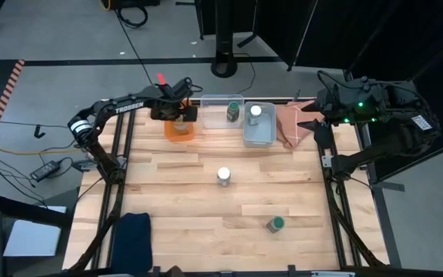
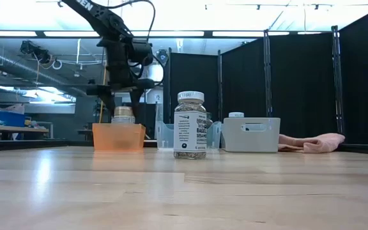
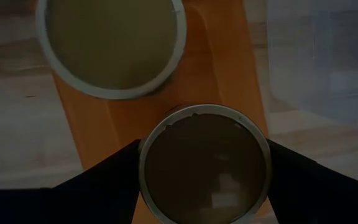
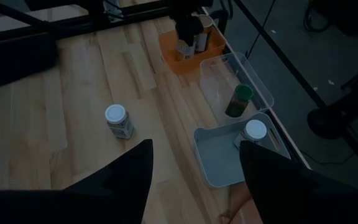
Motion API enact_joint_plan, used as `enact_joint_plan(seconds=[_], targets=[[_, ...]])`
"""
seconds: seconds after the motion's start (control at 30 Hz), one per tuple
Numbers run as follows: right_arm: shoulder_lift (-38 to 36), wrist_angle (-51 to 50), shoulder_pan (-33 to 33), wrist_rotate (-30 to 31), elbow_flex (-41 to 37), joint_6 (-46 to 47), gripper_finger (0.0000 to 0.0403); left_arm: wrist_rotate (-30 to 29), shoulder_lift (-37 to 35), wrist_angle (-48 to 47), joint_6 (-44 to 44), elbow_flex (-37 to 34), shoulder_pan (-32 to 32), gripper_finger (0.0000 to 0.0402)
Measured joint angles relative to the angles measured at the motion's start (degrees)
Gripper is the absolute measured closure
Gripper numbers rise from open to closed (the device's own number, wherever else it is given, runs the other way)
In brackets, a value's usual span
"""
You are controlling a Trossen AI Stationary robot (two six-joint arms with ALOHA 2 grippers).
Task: Sort spices by type
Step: Put the gold seasoning bottle into the orange bin
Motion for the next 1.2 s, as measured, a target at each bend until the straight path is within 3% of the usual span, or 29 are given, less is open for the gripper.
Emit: enact_joint_plan(seconds=[0.33, 0.77, 1.2], targets=[[0.0, 0.0, 0.0, 0.0, 0.0, 1.3, 0.0155, -0.4, 1.4, 1.5, 2.7, 0.2, 0.0, 0.0118], [0.0, 0.0, 0.0, 0.0, 0.0, 1.5, 0.0155, -0.7, 1.7, 0.6, 7.2, -0.1, 0.0, 0.0051], [0.0, 0.0, 0.0, 0.0, 0.0, 1.5, 0.0155, 0.4, 1.3, -2.9, 10.3, 0.0, -0.1, 0.0046]])
